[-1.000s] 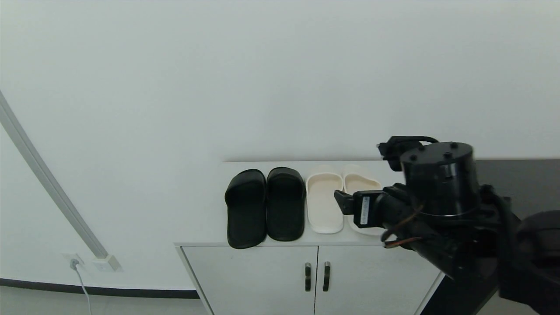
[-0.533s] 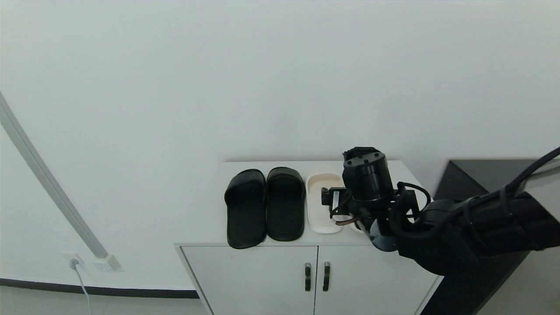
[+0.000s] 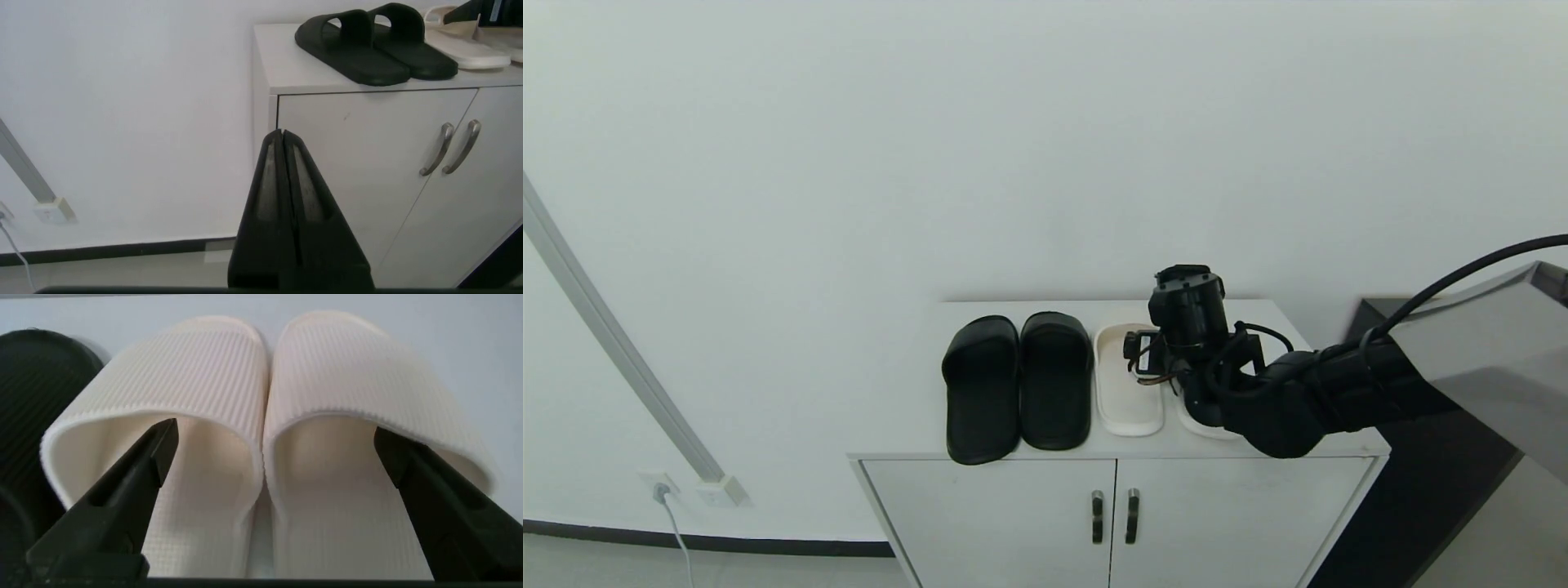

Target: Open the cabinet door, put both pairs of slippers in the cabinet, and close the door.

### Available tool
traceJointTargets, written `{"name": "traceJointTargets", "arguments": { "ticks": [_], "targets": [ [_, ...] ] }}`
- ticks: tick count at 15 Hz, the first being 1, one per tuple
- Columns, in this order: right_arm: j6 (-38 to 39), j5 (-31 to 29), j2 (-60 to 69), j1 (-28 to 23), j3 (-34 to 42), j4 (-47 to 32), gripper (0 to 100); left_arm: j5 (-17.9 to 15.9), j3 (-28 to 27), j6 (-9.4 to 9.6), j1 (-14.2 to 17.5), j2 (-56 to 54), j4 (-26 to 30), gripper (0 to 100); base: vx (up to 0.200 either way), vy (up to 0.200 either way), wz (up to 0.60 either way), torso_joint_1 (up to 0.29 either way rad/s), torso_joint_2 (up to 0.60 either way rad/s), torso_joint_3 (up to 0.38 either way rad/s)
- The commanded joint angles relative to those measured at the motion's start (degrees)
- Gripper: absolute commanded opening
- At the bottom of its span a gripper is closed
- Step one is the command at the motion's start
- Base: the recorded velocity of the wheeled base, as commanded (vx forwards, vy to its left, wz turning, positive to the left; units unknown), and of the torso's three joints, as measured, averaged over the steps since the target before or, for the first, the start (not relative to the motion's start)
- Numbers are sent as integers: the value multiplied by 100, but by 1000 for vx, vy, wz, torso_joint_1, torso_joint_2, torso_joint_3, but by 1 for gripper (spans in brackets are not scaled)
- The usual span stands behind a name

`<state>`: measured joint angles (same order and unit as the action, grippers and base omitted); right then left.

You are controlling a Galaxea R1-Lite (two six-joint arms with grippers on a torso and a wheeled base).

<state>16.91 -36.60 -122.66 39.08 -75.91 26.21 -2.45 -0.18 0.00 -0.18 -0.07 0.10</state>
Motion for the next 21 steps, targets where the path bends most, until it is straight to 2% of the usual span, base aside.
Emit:
{"name": "traceJointTargets", "arguments": {
  "ticks": [1,3,4,12,16,17,21],
  "targets": [
    [-56,30,-170,-67,-178,-2,100,-1,1,-9,1,7,-1,0,0,0,0,0,0,0],
    [-91,39,-241,-76,-275,-2,100,-1,1,0,1,7,-1,0,0,0,0,0,0,0],
    [-100,39,-302,-76,-354,-2,0,-1,1,0,1,7,-1,0,0,0,0,0,0,0],
    [-170,-5,-206,-85,-328,7,0,-1,1,-9,1,7,-1,0,0,0,0,0,0,0],
    [-443,82,779,82,252,-11,0,8,1,-18,1,7,-1,0,0,0,0,0,0,0],
    [-496,267,1104,196,516,-2,0,-1,1,-18,1,7,-1,0,0,0,0,0,0,0],
    [-1084,2192,3003,416,2423,-2,0,8,1,-9,1,7,-1,0,0,0,0,0,0,0]
  ]
}}
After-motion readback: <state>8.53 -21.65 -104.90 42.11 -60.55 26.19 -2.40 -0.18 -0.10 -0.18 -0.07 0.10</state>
